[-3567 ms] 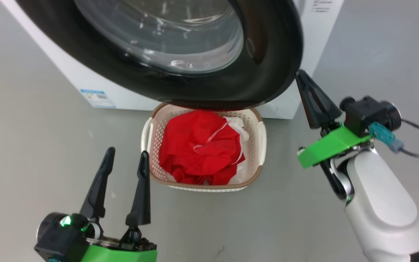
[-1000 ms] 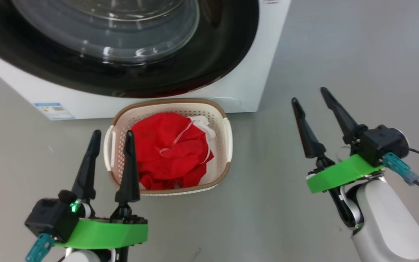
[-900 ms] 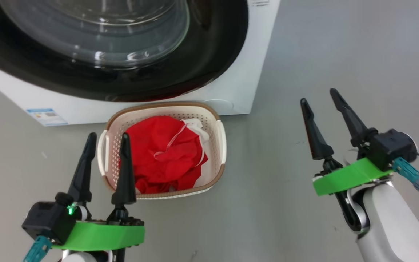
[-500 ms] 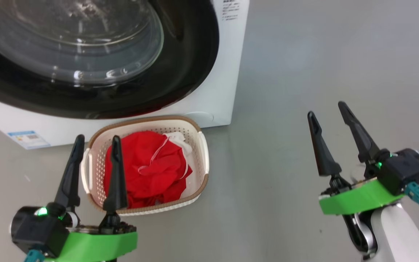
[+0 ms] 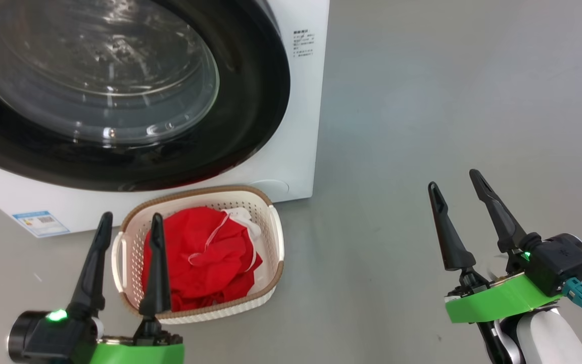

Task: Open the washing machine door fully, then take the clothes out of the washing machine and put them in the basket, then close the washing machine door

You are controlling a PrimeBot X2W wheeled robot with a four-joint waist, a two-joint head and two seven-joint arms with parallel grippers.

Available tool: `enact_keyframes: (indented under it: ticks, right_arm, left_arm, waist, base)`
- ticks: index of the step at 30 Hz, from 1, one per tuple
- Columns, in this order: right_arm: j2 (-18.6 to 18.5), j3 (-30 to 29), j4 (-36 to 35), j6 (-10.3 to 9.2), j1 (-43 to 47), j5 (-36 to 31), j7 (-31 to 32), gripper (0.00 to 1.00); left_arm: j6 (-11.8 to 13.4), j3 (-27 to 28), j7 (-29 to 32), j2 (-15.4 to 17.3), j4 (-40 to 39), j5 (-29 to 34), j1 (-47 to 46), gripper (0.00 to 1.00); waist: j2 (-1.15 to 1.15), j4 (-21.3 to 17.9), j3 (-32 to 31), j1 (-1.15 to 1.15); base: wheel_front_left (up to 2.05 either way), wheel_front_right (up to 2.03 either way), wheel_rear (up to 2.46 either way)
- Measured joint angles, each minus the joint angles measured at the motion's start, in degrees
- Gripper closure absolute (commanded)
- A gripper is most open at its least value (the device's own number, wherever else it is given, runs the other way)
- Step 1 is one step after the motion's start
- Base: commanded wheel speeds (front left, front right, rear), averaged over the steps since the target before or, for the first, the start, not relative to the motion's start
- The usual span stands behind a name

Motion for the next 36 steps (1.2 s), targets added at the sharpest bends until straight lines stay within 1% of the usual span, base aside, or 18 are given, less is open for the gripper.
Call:
enact_keyframes:
  ticks: [16, 24, 30, 31, 36]
  right_arm:
    - [0.03, -0.45, 0.16, 0.00, 0.92, 0.00, 0.00, 0.00]
    - [0.03, -0.43, 0.19, 0.00, 0.92, 0.00, 0.00, 0.00]
    - [0.03, -0.41, 0.34, 0.00, 0.92, 0.00, 0.00, 0.00]
    - [0.05, -0.33, 0.92, 0.01, 0.95, 0.00, 0.04, 1.00]
    - [0.16, 0.40, 3.98, 0.01, 2.97, 0.40, 0.15, 1.00]
  left_arm:
    - [-0.02, 0.57, 0.00, -0.01, 0.91, -0.02, 1.75, 0.00]
    - [-1.44, 0.48, 0.00, -0.01, 0.68, -0.01, 1.75, 0.00]
    - [-1.97, 0.43, 0.00, -0.02, 0.35, -0.19, 1.82, 0.00]
    - [-1.92, 0.32, 0.03, -0.05, 0.98, -0.19, 1.86, 1.00]
    - [-1.92, -0.25, 0.26, -0.14, 3.87, -0.87, 2.97, 1.00]
  waist:
    - [0.00, -0.23, -2.21, 0.00]
    - [0.00, -0.22, -2.54, 0.00]
    - [0.00, -0.07, -2.83, 0.00]
    - [0.00, -0.07, -2.85, 0.00]
    - [0.00, -0.05, -2.80, 0.00]
  base:
    - [0.00, 0.00, 0.00]
    - [0.00, 0.00, 0.00]
    - [0.00, 0.00, 0.00]
    - [0.00, 0.00, 0.00]
    - [0.00, 0.00, 0.00]
